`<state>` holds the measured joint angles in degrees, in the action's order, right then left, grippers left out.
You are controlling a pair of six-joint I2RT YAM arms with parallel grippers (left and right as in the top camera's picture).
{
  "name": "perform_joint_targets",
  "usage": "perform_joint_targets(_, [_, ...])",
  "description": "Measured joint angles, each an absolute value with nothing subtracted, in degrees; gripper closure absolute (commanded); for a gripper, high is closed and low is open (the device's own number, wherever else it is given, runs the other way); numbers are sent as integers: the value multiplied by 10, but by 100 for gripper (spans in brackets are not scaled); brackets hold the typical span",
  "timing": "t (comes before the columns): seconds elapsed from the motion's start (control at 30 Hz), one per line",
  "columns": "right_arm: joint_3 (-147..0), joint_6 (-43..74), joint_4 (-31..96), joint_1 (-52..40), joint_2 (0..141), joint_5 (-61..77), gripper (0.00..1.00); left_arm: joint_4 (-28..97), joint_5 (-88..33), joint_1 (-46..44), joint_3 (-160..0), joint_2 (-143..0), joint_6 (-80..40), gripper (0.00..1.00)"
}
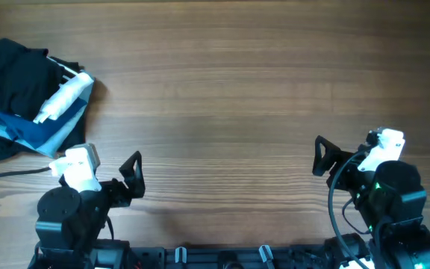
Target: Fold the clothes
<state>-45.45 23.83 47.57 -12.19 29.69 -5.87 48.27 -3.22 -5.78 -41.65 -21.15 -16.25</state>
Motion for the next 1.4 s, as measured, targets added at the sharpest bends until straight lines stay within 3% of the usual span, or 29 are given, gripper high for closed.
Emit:
perform_joint_targets(0.43, [-439, 224, 461, -101, 277, -57, 0, 519, -32, -58, -416, -211, -166, 0])
perform_joint_targets(0.73, [-171, 118, 176, -3, 17, 62, 0, 519, -30, -58, -415, -211, -166, 0])
perform_joint_targets(0.97, [-27, 77, -69, -3, 8, 82, 0, 519, -28, -58, -415, -210, -166, 0])
perform_joint_targets(1.07, [-3, 74, -6, -3, 8, 93, 0, 519, -29, -58, -415, -210, -166, 0])
perform_joint_targets(1.4, [-3, 74, -6, -3, 8, 101, 0, 519, -29, -58, -415, -210, -166, 0])
